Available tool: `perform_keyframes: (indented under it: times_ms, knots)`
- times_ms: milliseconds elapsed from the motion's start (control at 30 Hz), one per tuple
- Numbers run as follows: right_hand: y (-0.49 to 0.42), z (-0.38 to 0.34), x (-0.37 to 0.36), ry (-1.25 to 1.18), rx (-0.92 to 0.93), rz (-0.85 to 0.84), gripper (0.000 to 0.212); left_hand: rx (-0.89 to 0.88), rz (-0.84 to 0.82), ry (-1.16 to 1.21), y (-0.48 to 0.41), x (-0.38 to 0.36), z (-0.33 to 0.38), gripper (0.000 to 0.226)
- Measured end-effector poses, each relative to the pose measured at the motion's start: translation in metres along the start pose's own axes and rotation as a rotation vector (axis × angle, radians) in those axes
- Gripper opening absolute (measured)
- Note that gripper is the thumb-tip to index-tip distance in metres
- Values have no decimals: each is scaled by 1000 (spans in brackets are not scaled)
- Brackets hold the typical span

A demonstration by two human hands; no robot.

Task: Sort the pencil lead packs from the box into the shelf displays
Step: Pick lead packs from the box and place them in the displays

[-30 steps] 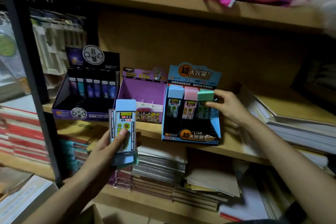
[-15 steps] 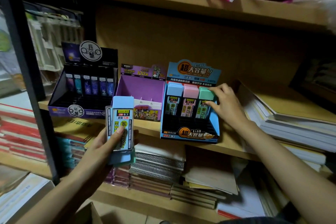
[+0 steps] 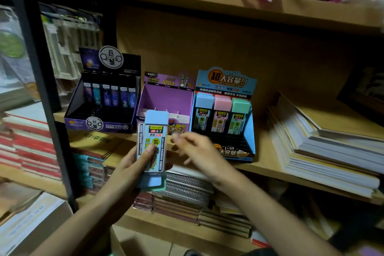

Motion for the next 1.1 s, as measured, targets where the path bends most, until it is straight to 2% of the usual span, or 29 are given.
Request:
perform_keyframes:
  times_ms: [67, 167, 300, 400, 467, 600, 700, 800, 933, 1100]
  knots:
    - [-2, 6, -24, -133, -64, -24, 26, 0, -24, -40, 0, -4, -1, 29]
    - [-11, 3, -22, -239, -85, 87, 31, 24, -18, -53, -1, -8, -4, 34]
    - [-20, 1, -8, -276, -57, 156, 21, 115, -8, -8, -12, -17, -9, 45]
    - [-22, 1, 4, -334, -88, 169, 12, 130, -16, 8, -13, -17, -11, 37]
    - [-24, 1, 23, -355, -107, 205, 13, 135, -5, 46, -10, -14, -14, 31]
    - [-30, -8, 85, -299, -4, 461, 19, 96, 17, 69, -10, -5, -8, 34]
    - [-35, -13, 114, -124, 133, 612, 24, 65, 13, 69, -12, 0, -2, 43]
    - [-47, -5, 114, 19, 199, 594, 24, 55, 27, 63, -14, 5, -3, 47]
    - [-60, 9, 102, 100, 257, 474, 27, 43, 34, 43, -15, 10, -5, 48]
    - [-67, 25, 94, 32, 242, 439, 28, 49, 27, 52, -15, 14, -7, 47]
Point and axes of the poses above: each hand's wrist, its own y-axis away from the middle knuckle, its own x-axis out of the back of the hand, z = x × y, the point moved 6 cm from there along -y, towards the middle knuckle, and after that the axes turned 3 degrees about x, right-handed, at the moved point
